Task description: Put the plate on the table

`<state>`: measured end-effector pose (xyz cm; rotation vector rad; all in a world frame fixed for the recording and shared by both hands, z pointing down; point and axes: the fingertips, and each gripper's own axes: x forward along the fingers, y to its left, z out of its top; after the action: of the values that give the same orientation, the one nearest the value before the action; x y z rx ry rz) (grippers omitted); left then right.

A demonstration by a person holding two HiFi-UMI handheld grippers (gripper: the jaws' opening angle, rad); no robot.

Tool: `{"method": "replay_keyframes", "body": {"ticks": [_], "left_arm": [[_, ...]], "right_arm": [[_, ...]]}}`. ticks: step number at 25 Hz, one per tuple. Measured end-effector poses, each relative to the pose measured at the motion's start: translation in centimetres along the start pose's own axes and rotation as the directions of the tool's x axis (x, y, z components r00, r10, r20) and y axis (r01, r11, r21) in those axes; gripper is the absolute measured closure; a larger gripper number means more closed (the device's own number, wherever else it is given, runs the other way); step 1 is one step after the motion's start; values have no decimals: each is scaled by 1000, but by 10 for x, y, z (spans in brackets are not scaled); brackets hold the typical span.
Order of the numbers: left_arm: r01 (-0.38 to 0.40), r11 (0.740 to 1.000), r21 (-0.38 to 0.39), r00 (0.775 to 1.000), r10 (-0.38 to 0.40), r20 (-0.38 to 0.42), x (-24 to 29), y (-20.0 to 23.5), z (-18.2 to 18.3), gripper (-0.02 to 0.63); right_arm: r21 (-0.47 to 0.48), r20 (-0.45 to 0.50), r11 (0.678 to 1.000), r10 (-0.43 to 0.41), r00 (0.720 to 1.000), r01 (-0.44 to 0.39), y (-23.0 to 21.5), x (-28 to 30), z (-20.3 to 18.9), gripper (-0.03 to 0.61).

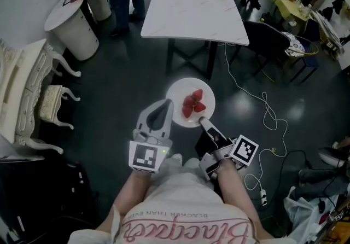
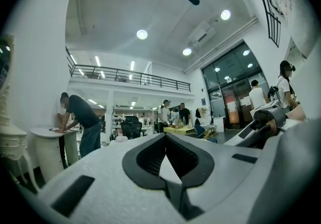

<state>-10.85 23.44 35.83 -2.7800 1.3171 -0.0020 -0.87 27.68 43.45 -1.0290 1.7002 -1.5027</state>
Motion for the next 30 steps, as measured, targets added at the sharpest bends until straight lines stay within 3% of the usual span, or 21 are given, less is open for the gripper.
{"method": "replay_keyframes", "body": {"ticks": [9,30], "left_arm": [[14,999,-33,1000,-15,-17,40,20,-14,611],[-40,999,-28,998,38,-46,224,83,-32,611]], "right_arm": [[-4,15,1000,-8,1000,8,-7,32,27,566],[27,-34,999,-18,999,19,-35,160,178,566]]}}
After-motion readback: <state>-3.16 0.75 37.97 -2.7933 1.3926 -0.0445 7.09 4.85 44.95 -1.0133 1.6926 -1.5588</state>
